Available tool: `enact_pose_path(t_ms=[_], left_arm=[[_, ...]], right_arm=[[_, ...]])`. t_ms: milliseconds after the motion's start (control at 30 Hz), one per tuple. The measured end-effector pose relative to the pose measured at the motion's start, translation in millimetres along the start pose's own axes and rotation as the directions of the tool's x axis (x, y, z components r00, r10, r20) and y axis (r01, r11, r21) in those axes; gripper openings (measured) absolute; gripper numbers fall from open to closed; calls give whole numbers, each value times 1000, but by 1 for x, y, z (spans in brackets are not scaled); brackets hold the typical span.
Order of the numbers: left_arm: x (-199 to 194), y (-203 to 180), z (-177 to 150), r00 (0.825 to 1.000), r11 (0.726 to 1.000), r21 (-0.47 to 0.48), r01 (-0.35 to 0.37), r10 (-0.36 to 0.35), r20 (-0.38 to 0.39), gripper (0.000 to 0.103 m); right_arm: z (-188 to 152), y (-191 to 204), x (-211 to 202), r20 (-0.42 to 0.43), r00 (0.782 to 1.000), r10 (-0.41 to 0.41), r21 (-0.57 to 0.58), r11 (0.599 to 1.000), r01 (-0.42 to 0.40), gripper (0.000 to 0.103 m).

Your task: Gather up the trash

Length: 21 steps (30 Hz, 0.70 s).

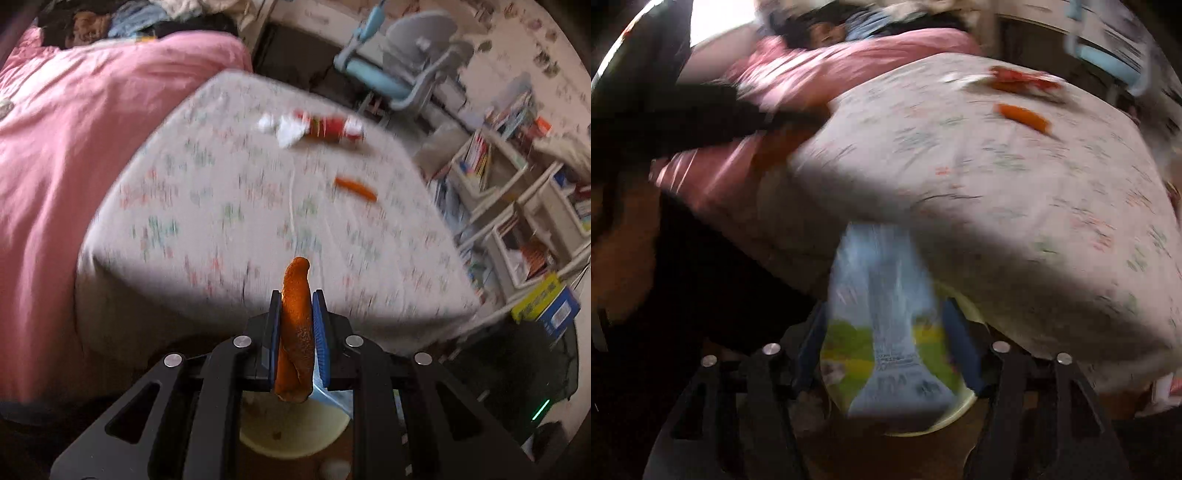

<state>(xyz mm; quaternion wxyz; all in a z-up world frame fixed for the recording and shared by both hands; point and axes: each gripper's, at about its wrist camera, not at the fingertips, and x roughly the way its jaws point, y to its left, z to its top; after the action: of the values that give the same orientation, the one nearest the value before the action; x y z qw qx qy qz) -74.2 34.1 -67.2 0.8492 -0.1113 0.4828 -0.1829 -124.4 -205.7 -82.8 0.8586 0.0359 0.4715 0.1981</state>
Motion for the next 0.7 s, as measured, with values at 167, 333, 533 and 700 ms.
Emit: enact_pose_path(t_ms=[167,333,533,700], left_arm=[[34,-13,-26,978,998,58,-1,13,-207,17],[28,-27,-31,982,985,152,-80,103,-157,55],[8,-18,-24,986,983,108,-151,157,-51,76],[-2,-7,-14,988,987,43,-155,156,0,82]], right_arm=[[-3,-52,-23,134,991,-9,287,957,-30,80],[-6,-76,-24,145,989,-40,443,896,-29,81],[-2,-63,-17,132,988,-80,370,928,26,82],[4,-58,-4,114,988,-104,294,953,66,84]])
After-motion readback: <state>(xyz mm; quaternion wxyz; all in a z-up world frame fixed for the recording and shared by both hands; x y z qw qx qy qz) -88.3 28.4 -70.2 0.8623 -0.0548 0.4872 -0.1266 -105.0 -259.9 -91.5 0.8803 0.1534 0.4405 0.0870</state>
